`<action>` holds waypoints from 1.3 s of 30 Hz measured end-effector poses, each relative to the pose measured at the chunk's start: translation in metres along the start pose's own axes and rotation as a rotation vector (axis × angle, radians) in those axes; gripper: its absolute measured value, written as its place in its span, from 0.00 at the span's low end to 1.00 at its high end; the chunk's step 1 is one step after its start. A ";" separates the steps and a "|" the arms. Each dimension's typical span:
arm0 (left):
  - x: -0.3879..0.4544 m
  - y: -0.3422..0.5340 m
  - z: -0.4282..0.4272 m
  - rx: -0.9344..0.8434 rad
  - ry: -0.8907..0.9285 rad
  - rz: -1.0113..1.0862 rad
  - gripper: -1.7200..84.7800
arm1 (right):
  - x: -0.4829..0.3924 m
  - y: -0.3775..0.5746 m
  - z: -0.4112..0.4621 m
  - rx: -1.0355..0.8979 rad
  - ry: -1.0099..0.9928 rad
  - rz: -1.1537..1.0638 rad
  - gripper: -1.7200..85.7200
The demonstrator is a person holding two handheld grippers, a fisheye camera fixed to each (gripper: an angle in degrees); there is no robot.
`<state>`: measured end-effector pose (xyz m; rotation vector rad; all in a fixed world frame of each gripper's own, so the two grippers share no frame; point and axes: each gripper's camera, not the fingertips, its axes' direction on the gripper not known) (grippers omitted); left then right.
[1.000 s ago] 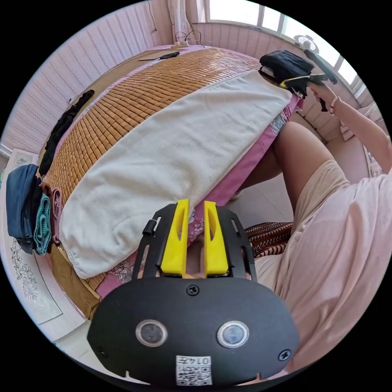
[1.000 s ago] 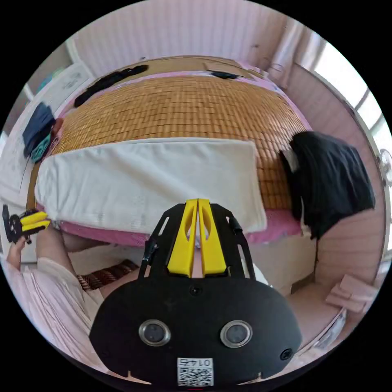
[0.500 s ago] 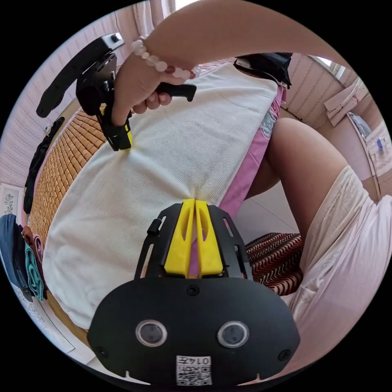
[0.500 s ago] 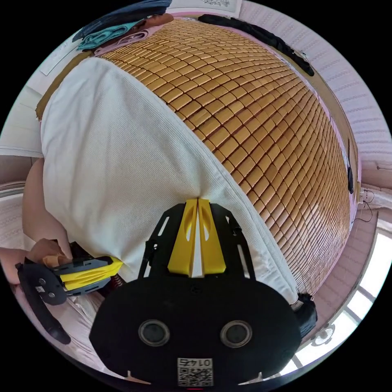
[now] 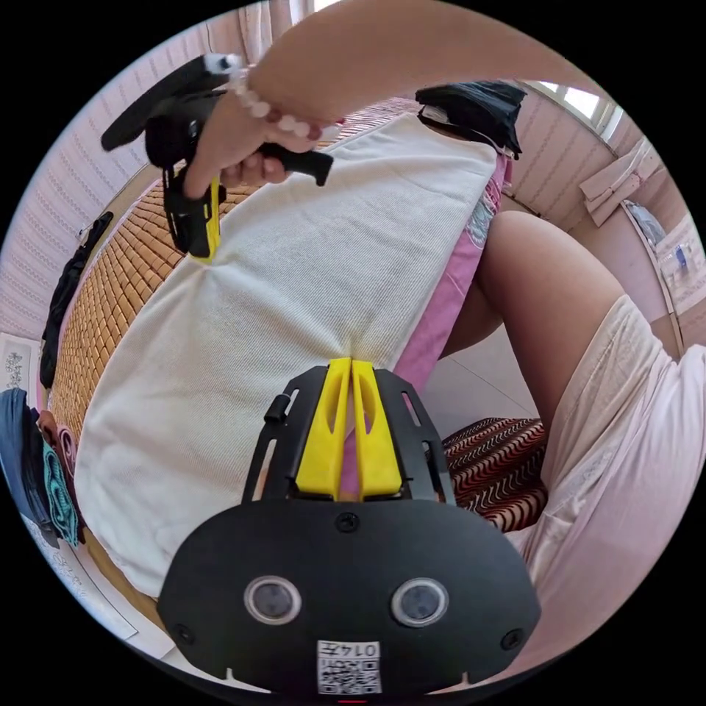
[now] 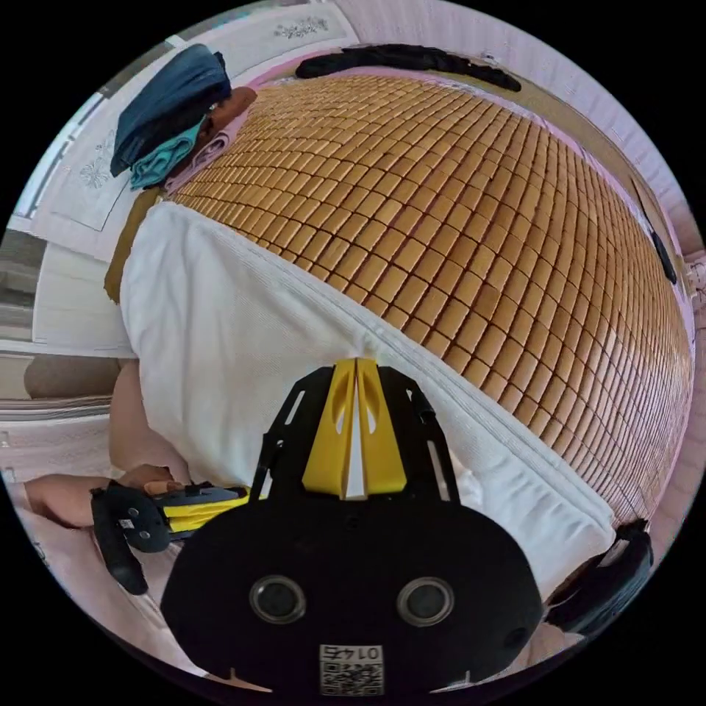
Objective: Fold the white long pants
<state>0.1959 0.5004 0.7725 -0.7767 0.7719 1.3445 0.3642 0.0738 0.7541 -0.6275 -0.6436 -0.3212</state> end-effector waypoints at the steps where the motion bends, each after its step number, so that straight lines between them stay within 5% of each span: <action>1: -0.001 0.000 0.000 0.002 -0.003 0.004 0.01 | 0.010 0.032 -0.017 0.144 -0.043 0.058 0.02; 6: -0.010 -0.003 0.001 0.002 0.006 -0.010 0.01 | 0.076 0.210 -0.065 0.519 -0.033 0.495 0.11; 11: -0.023 -0.010 0.002 -0.032 0.021 -0.024 0.01 | 0.140 0.389 -0.073 0.676 0.266 1.060 0.21; 20: -0.048 -0.022 0.003 -0.102 0.032 -0.034 0.01 | 0.203 0.449 -0.032 0.729 -0.006 1.360 0.13; 25: -0.074 -0.020 0.003 -0.098 0.103 -0.122 0.01 | 0.192 0.465 -0.038 0.883 -0.177 1.274 0.08; 29: -0.114 -0.005 -0.010 -0.033 0.277 -0.315 0.01 | 0.131 0.421 -0.077 1.024 -0.292 0.712 0.08; 34: -0.159 0.045 -0.052 0.214 0.412 -0.553 0.01 | 0.004 0.327 -0.048 0.521 -0.246 0.120 0.10; 39: -0.182 0.092 -0.056 0.210 0.373 -0.694 0.05 | -0.067 0.301 0.019 0.202 -0.148 -0.057 0.11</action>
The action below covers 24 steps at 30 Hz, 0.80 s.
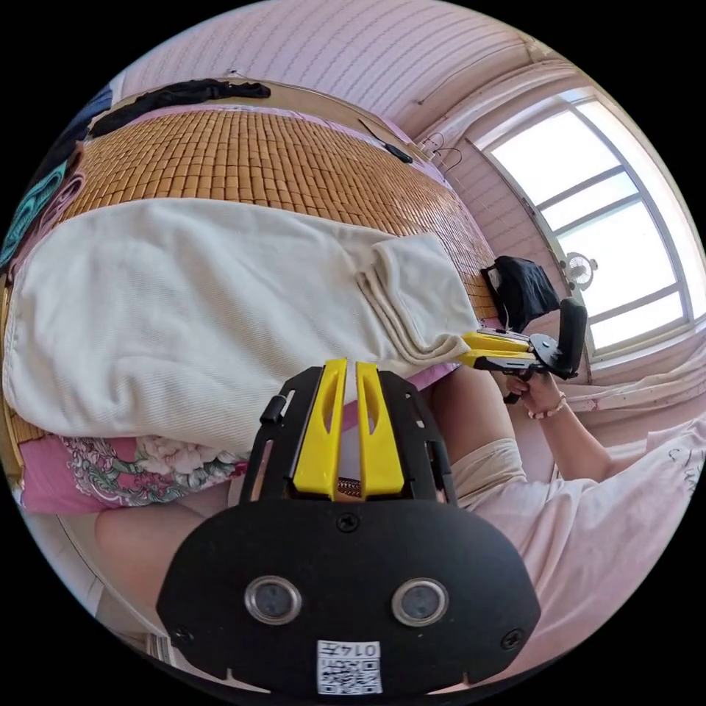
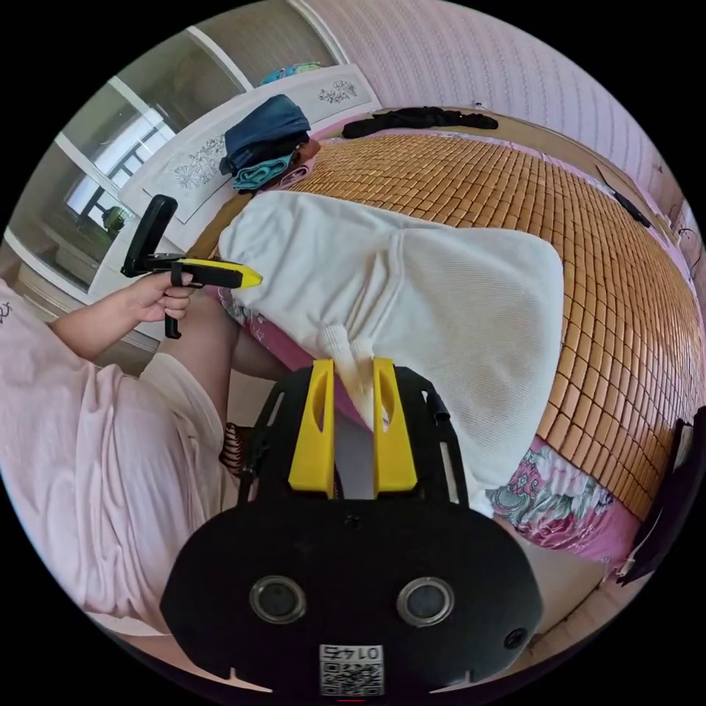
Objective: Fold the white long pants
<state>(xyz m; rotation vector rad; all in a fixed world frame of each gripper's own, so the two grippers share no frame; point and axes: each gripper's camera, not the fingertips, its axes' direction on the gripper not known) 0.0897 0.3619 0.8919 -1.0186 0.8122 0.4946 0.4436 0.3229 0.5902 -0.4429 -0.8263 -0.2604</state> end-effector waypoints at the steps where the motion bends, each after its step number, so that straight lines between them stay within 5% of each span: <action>1: -0.006 0.003 -0.001 -0.003 0.006 -0.020 0.06 | -0.011 -0.001 0.004 0.016 0.025 -0.015 0.12; 5: -0.007 -0.002 0.003 -0.011 0.037 -0.008 0.07 | -0.040 -0.006 0.021 0.017 0.197 -0.068 0.15; 10: 0.008 -0.031 0.011 -0.025 0.058 0.061 0.08 | -0.054 -0.002 0.005 0.177 0.052 -0.054 0.16; 15: 0.022 -0.068 0.022 -0.007 0.042 0.098 0.09 | -0.061 -0.009 0.057 -0.061 0.174 -0.058 0.19; 17: 0.031 -0.091 0.026 0.026 0.025 0.107 0.10 | -0.064 -0.007 0.091 -0.210 0.238 -0.061 0.17; 24: 0.057 -0.157 0.072 -0.120 -0.103 0.180 0.13 | -0.084 -0.007 0.073 -0.112 0.221 -0.071 0.06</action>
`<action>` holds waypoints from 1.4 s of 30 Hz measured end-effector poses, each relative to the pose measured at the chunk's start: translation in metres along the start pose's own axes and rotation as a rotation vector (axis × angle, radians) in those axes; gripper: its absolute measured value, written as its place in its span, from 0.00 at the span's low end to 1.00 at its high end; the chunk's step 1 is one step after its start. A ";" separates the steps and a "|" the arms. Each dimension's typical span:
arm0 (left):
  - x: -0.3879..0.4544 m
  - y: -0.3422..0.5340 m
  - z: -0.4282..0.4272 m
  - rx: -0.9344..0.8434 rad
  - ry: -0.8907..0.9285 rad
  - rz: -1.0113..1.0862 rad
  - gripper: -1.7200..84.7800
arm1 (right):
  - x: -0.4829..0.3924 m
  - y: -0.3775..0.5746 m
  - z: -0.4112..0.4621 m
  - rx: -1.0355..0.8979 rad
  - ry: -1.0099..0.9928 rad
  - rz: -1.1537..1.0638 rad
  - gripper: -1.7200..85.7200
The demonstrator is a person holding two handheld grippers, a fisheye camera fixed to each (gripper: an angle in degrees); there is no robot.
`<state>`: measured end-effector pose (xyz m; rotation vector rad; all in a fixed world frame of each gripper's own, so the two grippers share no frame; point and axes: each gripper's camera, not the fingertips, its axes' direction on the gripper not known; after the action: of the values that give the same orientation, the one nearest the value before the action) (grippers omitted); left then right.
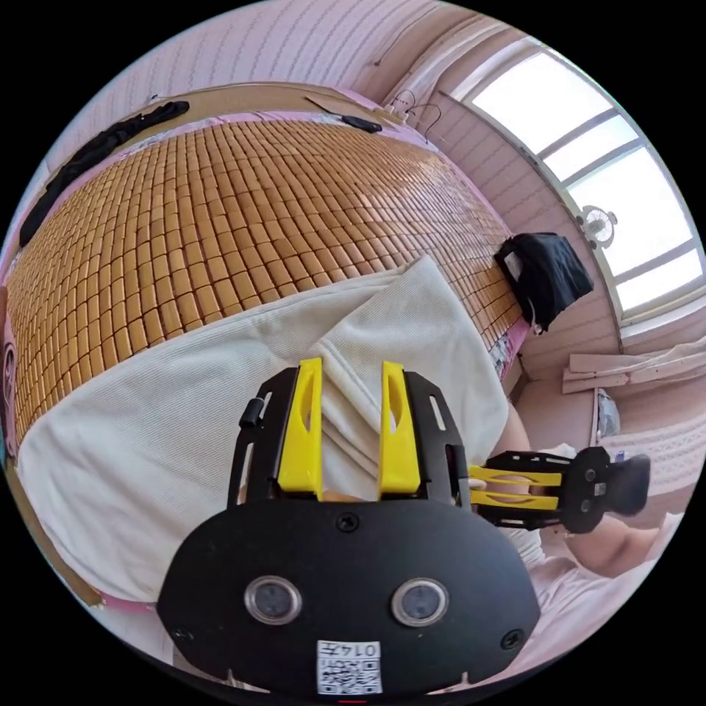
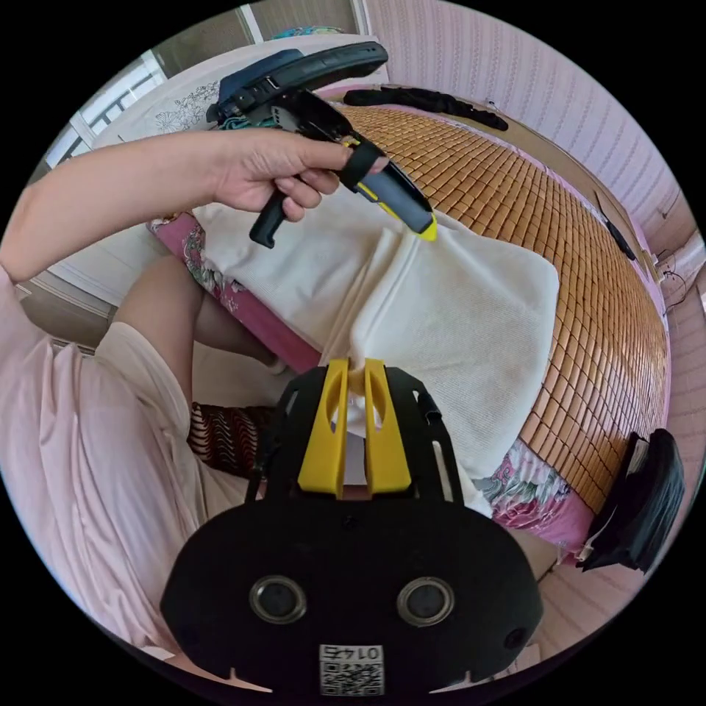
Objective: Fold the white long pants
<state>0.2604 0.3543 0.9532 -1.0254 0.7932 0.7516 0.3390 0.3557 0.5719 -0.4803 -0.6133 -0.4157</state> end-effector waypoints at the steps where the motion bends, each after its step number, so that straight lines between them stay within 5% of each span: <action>1: 0.003 -0.006 0.009 -0.060 -0.052 0.015 0.10 | -0.003 0.002 -0.007 0.030 -0.001 -0.010 0.05; 4: 0.009 -0.007 0.006 -0.135 -0.130 0.035 0.04 | -0.012 0.008 -0.023 0.087 0.021 -0.040 0.05; 13: 0.008 0.065 -0.048 0.083 -0.073 0.018 0.01 | -0.030 0.005 0.008 0.024 -0.024 -0.100 0.07; 21: -0.006 0.059 -0.010 -0.037 -0.119 -0.124 0.12 | -0.036 -0.024 0.060 -0.137 0.002 -0.006 0.21; 31: 0.006 0.091 -0.010 0.012 0.145 -0.176 0.18 | -0.032 -0.043 0.091 -0.117 0.254 -0.028 0.13; 42: 0.025 0.127 -0.031 0.033 0.119 -0.080 0.05 | 0.036 -0.055 0.065 -0.031 -0.088 0.154 0.05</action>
<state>0.1606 0.3716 0.8677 -1.0729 0.8584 0.6114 0.3096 0.3374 0.6577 -0.5741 -0.6509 -0.2591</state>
